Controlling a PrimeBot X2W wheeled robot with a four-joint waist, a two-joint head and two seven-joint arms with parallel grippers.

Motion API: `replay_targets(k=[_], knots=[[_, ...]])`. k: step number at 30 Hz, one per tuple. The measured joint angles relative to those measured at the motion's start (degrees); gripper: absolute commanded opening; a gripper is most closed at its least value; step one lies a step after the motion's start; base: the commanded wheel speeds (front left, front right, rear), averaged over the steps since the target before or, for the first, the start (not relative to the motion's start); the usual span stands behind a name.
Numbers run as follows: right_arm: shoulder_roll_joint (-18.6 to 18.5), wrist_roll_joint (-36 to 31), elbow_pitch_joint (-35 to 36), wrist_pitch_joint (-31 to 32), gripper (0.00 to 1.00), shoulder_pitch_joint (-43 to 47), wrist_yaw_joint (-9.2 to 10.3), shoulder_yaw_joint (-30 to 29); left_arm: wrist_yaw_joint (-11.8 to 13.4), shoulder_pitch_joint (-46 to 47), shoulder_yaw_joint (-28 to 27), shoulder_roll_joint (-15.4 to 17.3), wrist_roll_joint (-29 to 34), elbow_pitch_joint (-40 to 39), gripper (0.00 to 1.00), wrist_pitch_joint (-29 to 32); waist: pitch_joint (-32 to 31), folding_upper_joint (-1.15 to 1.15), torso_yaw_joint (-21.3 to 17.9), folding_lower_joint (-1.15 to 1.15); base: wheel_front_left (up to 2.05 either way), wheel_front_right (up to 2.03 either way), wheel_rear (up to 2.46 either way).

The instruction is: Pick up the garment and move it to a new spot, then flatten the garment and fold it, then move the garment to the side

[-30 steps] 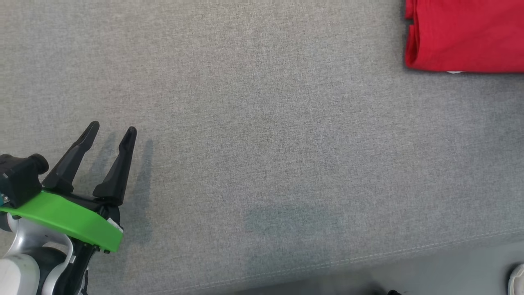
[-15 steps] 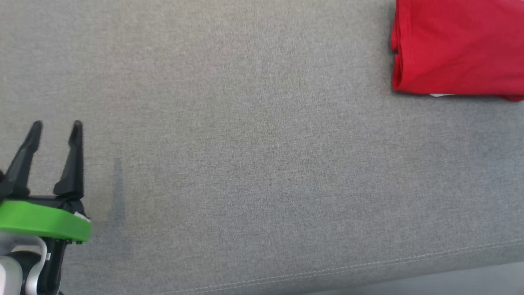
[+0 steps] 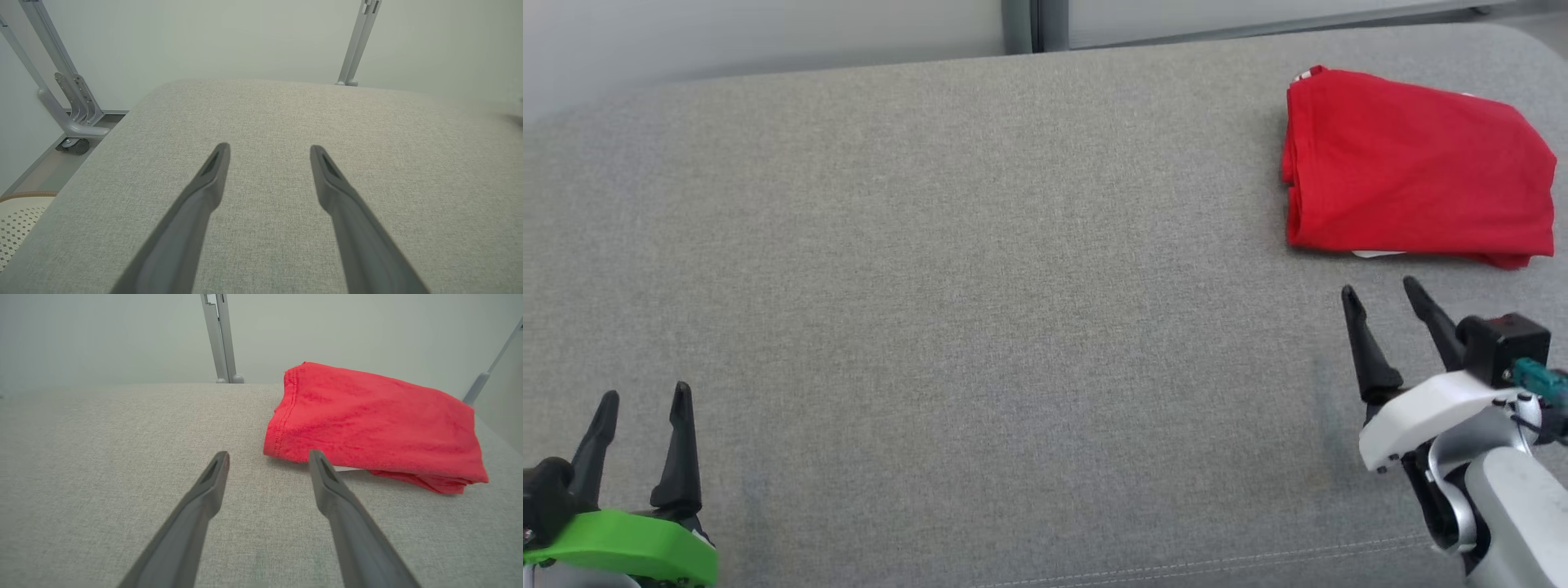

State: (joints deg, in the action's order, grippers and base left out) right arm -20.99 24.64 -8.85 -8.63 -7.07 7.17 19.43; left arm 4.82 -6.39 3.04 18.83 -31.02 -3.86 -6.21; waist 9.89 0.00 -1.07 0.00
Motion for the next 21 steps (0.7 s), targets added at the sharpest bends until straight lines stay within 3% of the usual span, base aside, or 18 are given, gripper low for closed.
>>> replay_targets(k=[14,15,21], knots=[[0.34,-6.0,2.01,-1.18,1.0,6.93,0.01,-2.2,-0.11,-2.81,1.09,-0.08,-0.11,2.2,1.0,-1.81,-7.47,0.0,3.01,0.0,0.0,0.0,0.0],[0.45,-6.44,2.08,-1.16,0.0,7.25,-0.01,-2.42,-0.23,-3.04,1.29,-0.15,-0.22,2.38,0.0,-1.72,-7.66,0.0,3.3,0.0,0.0,0.0,0.0],[3.72,-6.43,-0.93,-0.91,0.0,9.75,-0.09,-1.01,-0.22,-3.48,2.93,-3.78,-0.29,5.81,0.0,-1.53,-7.69,0.0,3.3,0.0,0.0,0.0,0.0]])
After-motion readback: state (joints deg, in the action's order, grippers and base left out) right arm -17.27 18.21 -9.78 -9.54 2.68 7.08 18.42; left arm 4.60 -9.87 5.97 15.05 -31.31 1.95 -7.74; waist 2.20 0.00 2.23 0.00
